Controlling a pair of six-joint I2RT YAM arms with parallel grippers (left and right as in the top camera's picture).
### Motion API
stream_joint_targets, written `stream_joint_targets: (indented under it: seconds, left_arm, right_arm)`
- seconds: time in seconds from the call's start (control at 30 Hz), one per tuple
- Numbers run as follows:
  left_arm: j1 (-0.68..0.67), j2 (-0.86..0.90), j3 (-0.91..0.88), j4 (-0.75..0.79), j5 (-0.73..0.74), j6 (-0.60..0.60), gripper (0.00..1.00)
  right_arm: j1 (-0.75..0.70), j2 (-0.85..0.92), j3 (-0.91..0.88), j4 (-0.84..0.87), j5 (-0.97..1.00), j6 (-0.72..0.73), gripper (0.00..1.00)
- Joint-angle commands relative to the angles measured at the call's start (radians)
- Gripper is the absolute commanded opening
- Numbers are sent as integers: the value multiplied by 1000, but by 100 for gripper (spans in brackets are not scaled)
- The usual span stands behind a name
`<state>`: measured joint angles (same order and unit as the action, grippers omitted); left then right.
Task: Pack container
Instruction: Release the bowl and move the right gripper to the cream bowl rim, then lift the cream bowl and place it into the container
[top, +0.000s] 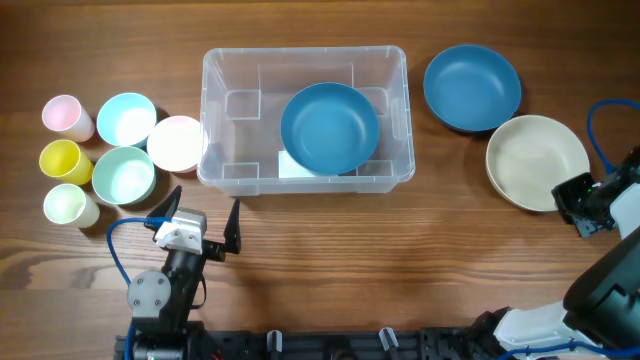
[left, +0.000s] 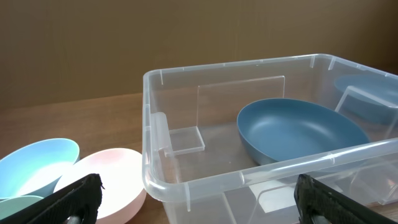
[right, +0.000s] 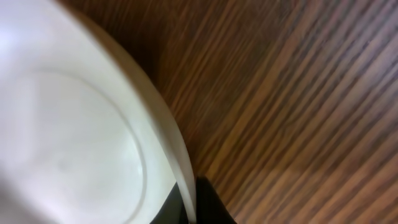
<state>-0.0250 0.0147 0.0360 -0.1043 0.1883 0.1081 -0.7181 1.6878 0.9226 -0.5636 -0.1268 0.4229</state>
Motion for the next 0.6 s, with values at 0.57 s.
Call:
stream_joint_targets:
  seconds: [0.57]
  left_arm:
    - [6,-5,-10,3,2,12,100]
  right_arm:
    - [298,-764,46,73,-388,-83,4]
